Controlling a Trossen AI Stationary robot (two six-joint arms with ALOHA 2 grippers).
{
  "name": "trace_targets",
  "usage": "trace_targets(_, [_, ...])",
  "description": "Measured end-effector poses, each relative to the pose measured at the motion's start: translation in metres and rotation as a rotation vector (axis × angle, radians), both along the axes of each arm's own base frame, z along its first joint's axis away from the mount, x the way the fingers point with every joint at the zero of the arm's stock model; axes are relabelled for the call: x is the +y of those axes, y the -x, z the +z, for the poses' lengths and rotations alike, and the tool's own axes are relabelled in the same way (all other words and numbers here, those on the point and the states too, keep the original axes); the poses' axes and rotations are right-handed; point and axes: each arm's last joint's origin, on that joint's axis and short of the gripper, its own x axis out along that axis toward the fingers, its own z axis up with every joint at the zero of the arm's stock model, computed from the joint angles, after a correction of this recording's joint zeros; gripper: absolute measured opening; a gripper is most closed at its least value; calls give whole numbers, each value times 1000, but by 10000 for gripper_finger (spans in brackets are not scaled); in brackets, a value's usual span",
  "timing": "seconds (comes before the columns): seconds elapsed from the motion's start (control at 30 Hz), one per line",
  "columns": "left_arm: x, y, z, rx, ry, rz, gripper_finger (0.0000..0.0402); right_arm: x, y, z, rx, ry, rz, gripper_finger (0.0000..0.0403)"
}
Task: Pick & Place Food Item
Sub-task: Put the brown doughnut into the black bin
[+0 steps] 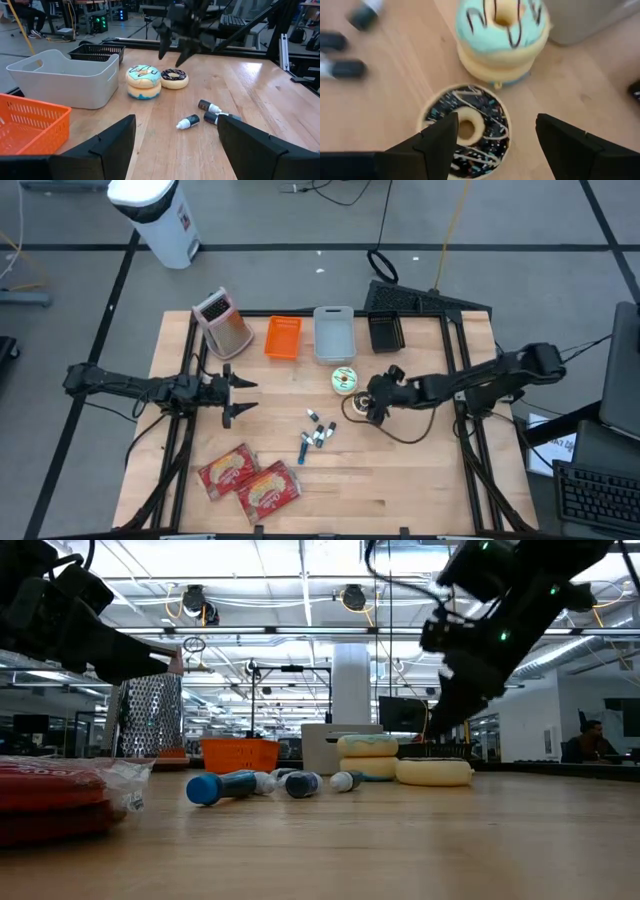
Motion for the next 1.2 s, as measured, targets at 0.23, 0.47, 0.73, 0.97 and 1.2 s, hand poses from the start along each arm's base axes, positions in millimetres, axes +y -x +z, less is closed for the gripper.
trace_targets(0.23, [0,0,0,-1,0,0,283,-5,-6,-25,125,43,34,253])
trace_targets(0.47, [0,0,0,-1,0,0,283,-20,-7,-28,139,-38,36,249])
trace_targets(0.73, [0,0,0,-1,0,0,283,-44,-6,-29,116,-252,59,184])
trace_targets(0.97, [0,0,0,-1,0,0,283,-53,-6,-25,86,-267,129,95])
trace_targets(1.2, [0,0,0,-1,0,1,283,-53,4,11,-30,-190,175,34])
